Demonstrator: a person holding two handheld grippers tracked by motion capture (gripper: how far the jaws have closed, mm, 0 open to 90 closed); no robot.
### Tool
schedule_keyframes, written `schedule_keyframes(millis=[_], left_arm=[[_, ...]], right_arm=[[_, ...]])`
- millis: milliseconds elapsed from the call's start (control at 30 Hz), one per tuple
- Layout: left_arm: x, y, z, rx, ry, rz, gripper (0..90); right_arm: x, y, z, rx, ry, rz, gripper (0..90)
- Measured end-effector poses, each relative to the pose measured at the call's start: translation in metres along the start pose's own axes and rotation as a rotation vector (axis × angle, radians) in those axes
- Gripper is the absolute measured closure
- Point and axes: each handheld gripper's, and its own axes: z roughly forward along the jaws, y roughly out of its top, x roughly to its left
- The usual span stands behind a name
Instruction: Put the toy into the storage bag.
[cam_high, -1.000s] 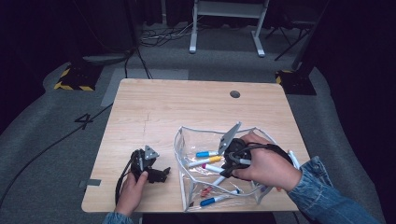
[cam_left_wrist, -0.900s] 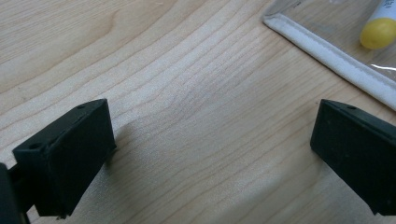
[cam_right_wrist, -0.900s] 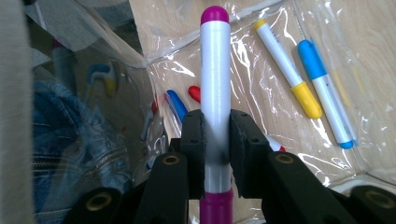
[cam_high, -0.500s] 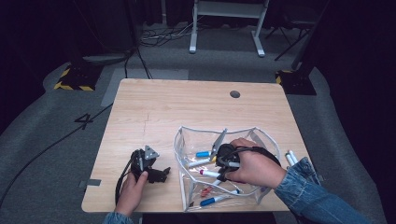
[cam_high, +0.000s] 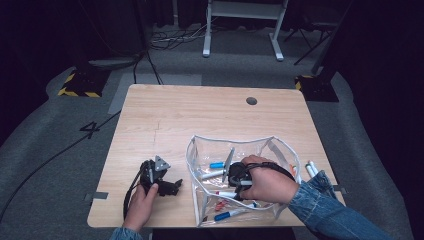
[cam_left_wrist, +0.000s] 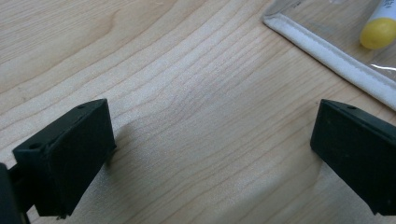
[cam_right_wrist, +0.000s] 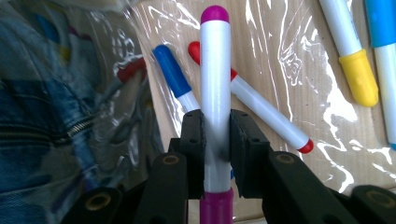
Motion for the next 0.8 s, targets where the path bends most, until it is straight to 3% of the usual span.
schedule_keyframes(millis=[100, 200, 367, 533, 800], left_arm=[[0.0, 0.0, 0.0, 0.0, -0.002, 0.0, 0.0], [0.0, 0.0, 0.0, 0.0, -0.003, 0.0, 0.0], [0.0, 0.0, 0.0, 0.0, -0.003, 0.0, 0.0], [0.0, 0.0, 0.0, -0.001, -0.002, 0.0, 0.0], [0.0, 0.0, 0.0, 0.0, -0.003, 0.0, 0.0]], right_arm=[[-0.002, 0.0, 0.0, -0.016, -0.049, -0.058, 65.6], [-0.003, -0.001, -0.006, -0.06, -0.077, -0.064, 63.1], [-0.001, -0.004, -0.025, -0.142, -0.111, -0.029, 61.7], [0.001, -0.011, -0.049, -0.258, -0.149, 0.032, 59.0], [-0.005, -0.037, -0.086, -0.387, -0.226, 0.14, 58.7]])
